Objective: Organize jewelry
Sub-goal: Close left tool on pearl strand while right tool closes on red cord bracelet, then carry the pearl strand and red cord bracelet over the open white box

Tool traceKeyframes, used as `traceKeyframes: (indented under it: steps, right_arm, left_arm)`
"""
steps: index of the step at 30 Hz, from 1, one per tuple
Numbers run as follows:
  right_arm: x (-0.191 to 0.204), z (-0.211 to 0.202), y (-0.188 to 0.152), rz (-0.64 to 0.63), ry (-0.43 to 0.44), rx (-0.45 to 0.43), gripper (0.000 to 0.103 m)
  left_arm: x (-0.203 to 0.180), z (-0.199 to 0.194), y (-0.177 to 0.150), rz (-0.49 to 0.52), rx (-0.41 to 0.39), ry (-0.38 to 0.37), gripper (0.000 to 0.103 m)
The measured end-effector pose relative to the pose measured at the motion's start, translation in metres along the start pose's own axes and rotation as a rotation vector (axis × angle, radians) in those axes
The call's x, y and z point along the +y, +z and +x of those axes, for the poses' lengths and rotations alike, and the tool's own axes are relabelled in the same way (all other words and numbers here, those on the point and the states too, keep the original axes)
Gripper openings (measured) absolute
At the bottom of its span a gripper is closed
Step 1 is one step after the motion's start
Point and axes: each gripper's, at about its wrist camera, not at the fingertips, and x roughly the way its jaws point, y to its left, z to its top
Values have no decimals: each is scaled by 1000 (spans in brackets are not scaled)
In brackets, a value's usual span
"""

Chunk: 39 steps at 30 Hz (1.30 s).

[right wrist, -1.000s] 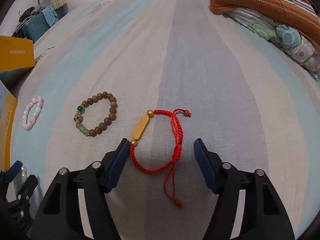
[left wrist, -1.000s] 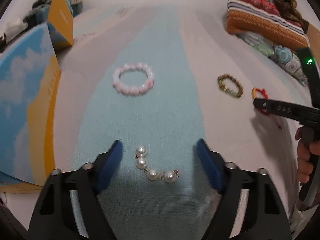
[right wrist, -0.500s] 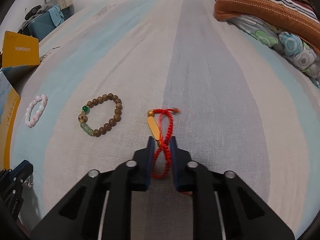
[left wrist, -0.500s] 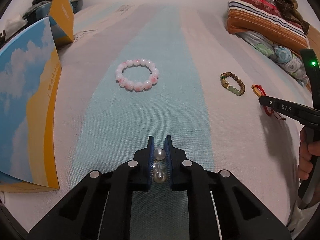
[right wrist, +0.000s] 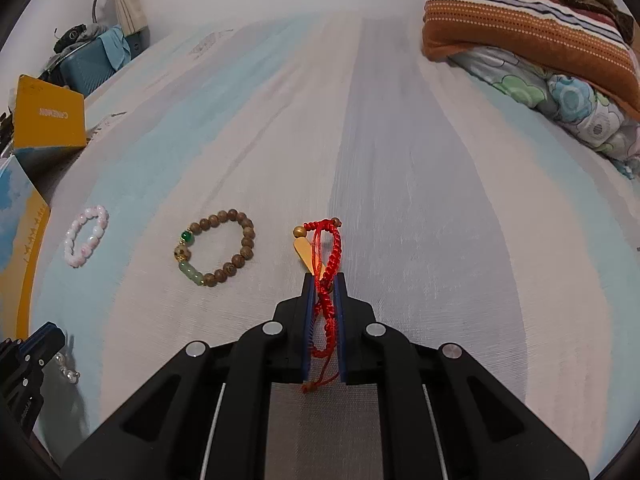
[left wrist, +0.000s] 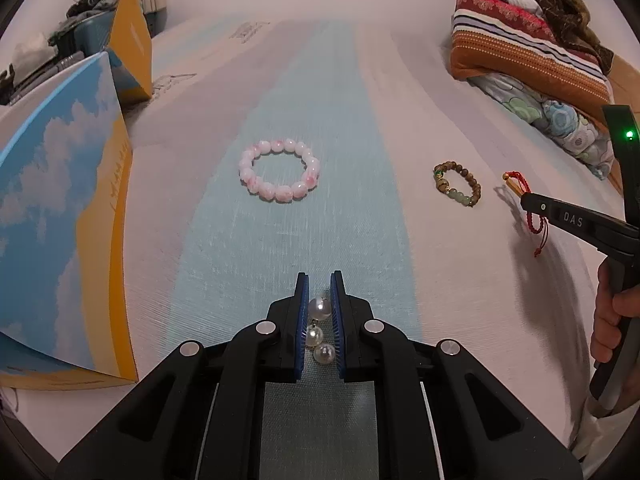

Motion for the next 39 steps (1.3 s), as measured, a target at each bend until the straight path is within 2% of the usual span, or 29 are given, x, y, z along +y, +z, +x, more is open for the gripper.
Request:
traceKeyframes:
  steps: [18, 28, 39]
  right_arm:
    - [2, -25, 4, -1, 2, -64, 8]
    - [4, -38, 5, -6, 6, -79, 8]
    - [22, -71, 10, -4, 51, -76, 8]
  left_arm:
    - [-6, -14, 2, 13, -28, -12, 10]
    - [-9, -23, 11, 10, -16, -38, 10]
    - [-5, -43, 23, 0, -3, -50, 10]
